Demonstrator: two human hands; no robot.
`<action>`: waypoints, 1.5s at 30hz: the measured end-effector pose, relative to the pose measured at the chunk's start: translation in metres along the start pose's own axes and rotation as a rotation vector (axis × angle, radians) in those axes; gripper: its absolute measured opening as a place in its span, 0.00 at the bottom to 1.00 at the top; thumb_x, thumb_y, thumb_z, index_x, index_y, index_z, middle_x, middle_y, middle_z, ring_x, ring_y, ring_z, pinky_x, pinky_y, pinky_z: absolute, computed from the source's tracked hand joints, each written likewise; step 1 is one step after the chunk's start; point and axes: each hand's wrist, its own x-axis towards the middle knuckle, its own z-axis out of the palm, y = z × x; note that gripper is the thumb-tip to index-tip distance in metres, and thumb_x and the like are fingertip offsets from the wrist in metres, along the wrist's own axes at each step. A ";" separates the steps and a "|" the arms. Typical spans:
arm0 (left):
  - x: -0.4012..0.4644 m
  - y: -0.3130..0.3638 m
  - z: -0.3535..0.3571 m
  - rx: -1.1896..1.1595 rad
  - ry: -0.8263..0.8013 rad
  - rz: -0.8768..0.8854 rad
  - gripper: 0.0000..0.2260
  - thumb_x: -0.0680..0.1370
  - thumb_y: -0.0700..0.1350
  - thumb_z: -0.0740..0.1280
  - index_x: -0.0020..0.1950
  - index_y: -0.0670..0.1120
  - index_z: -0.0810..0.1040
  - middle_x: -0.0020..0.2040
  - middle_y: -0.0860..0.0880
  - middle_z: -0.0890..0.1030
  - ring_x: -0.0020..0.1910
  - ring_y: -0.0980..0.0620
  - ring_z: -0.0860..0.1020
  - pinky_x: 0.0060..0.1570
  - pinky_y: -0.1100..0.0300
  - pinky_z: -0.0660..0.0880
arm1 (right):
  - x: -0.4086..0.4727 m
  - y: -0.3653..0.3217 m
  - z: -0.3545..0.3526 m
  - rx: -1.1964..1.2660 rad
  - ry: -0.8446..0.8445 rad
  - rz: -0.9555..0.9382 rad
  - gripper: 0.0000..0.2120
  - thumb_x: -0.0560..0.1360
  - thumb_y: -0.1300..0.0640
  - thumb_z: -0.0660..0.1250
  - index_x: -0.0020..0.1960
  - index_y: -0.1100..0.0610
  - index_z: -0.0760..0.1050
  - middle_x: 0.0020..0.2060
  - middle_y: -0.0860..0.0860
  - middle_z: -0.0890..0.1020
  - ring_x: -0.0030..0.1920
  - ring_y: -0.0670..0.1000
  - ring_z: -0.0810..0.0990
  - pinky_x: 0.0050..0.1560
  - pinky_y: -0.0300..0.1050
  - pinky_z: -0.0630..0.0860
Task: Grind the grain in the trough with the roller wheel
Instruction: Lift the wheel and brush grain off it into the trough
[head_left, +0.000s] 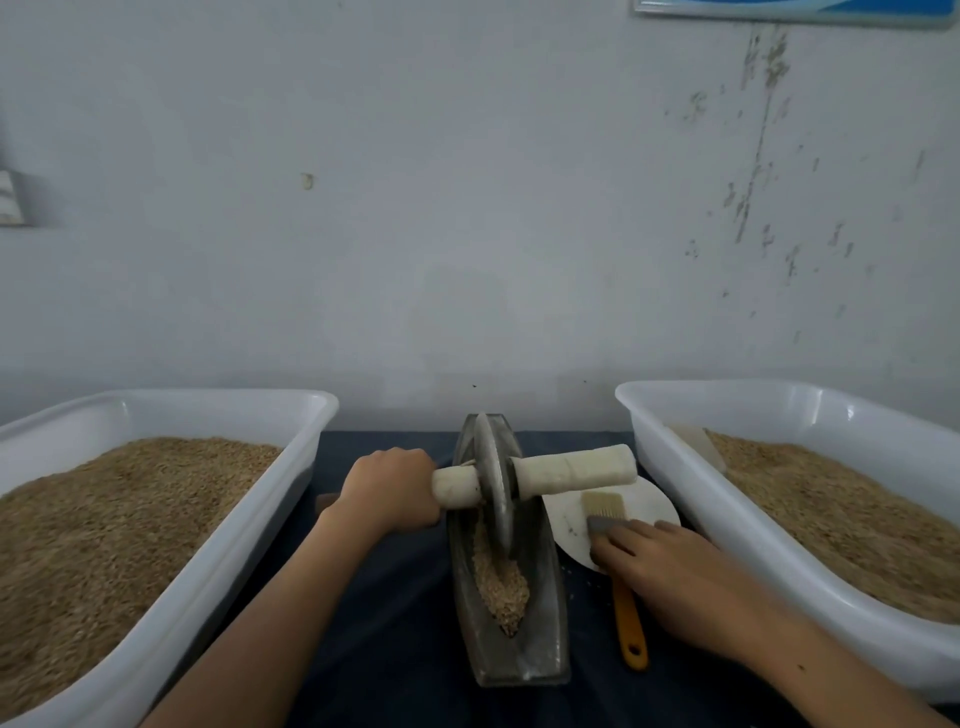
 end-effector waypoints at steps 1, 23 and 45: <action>0.000 0.000 0.000 -0.004 0.001 0.002 0.09 0.70 0.52 0.69 0.43 0.51 0.71 0.33 0.55 0.70 0.33 0.56 0.70 0.36 0.60 0.67 | 0.000 0.001 0.002 -0.010 -0.014 -0.020 0.25 0.68 0.65 0.70 0.61 0.49 0.68 0.65 0.50 0.72 0.62 0.51 0.74 0.50 0.47 0.75; -0.011 -0.011 0.036 -0.756 0.290 -0.161 0.11 0.67 0.49 0.73 0.46 0.60 0.78 0.39 0.59 0.81 0.43 0.57 0.78 0.44 0.56 0.75 | 0.083 -0.007 -0.042 0.823 0.807 0.436 0.03 0.76 0.59 0.69 0.46 0.56 0.82 0.34 0.46 0.82 0.36 0.44 0.81 0.40 0.45 0.80; -0.002 -0.021 0.037 -1.009 0.358 -0.278 0.14 0.65 0.42 0.74 0.44 0.58 0.77 0.38 0.56 0.80 0.40 0.54 0.79 0.40 0.55 0.75 | 0.102 -0.007 -0.047 0.941 0.421 0.321 0.12 0.79 0.52 0.64 0.43 0.58 0.82 0.31 0.50 0.81 0.34 0.46 0.79 0.40 0.40 0.75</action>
